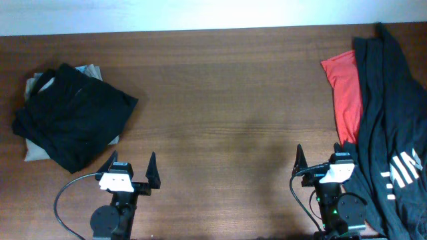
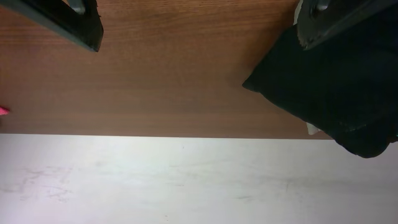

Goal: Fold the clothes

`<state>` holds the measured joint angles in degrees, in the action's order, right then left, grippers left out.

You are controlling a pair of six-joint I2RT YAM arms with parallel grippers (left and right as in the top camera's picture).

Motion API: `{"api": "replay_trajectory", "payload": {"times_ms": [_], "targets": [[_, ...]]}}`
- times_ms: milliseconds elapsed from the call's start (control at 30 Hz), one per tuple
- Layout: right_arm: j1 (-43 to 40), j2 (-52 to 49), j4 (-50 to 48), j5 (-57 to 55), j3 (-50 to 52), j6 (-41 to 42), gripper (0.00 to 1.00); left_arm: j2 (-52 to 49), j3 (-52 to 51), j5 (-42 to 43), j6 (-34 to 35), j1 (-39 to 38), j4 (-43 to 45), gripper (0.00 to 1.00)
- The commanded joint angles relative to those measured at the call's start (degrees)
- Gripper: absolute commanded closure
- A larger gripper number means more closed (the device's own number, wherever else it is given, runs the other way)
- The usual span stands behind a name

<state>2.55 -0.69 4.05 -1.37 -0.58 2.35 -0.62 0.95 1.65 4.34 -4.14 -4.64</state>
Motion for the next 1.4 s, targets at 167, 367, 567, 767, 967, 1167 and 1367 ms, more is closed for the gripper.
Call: {"api": "replay_trajectory", "payload": {"times_ms": [167, 367, 567, 767, 967, 1167, 1367], "targets": [[-0.33, 0.37, 0.50, 0.13, 0.26, -0.44, 0.01, -0.15, -0.42, -0.20, 0.52, 0.20, 0.02, 0.01], [-0.33, 0.37, 0.50, 0.13, 0.26, -0.44, 0.01, -0.15, -0.42, -0.20, 0.52, 0.20, 0.02, 0.01], [-0.33, 0.37, 0.50, 0.13, 0.26, -0.44, 0.01, -0.15, -0.42, -0.20, 0.52, 0.20, 0.02, 0.01], [-0.33, 0.37, 0.50, 0.13, 0.26, -0.44, 0.01, -0.15, -0.42, -0.20, 0.52, 0.20, 0.02, 0.01], [-0.33, 0.37, 0.50, 0.11, 0.26, -0.44, 0.01, -0.15, -0.42, -0.20, 0.52, 0.20, 0.02, 0.01], [-0.33, 0.37, 0.50, 0.50, 0.26, -0.44, 0.01, -0.15, -0.42, -0.13, 0.52, 0.20, 0.04, 0.01], [-0.33, 0.37, 0.39, 2.67, 0.15, 2.45, 0.01, -0.15, -0.42, 0.04, 0.59, 0.20, 0.02, 0.01]]}}
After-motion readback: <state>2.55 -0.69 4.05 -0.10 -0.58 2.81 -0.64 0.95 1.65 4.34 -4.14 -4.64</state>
